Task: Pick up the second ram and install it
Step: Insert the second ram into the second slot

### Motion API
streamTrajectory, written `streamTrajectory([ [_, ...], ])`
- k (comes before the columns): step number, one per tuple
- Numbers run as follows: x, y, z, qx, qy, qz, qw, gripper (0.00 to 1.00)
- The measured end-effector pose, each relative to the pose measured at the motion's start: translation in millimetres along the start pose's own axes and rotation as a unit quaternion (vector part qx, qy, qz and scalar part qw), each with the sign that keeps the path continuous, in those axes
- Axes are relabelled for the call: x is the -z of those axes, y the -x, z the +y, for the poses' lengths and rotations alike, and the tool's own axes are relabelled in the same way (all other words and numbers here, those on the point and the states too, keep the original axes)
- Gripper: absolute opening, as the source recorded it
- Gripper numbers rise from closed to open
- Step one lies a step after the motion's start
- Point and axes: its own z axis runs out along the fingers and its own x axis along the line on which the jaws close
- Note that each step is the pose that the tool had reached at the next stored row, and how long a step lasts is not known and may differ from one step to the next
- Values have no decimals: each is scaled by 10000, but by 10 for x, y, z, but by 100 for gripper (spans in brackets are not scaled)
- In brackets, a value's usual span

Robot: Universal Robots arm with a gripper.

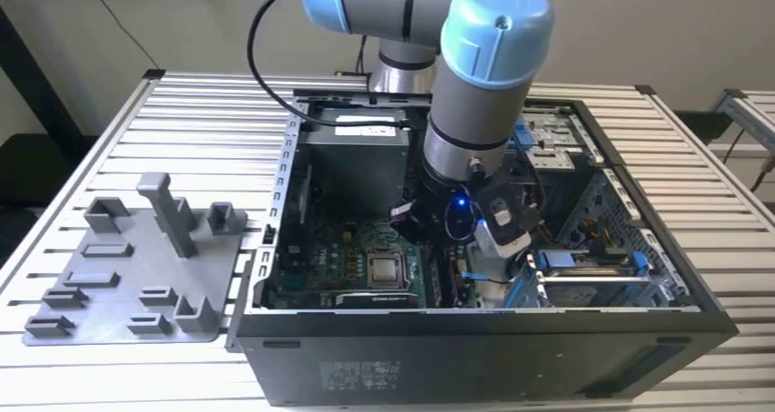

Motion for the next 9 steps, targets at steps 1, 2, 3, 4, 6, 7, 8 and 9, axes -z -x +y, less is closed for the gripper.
streamTrajectory([
  [1, -8, 0, 0, 0, 1, 0, 10000, 14],
  [2, -15, 0, 0, 0, 1, 0, 10000, 14],
  [3, -22, 0, -1, 0, 0, 0, 10000, 14],
  [4, -32, 0, -1, 0, 0, 0, 10000, 14],
  [6, -49, 0, -2, 0, 0, 0, 10000, 14],
  [7, -54, 0, -2, 0, 0, 0, 10000, 14],
  [8, -60, 0, -2, 0, 0, 0, 10000, 14],
  [9, -65, 0, -2, 0, 1, -1, 10000, 14],
])
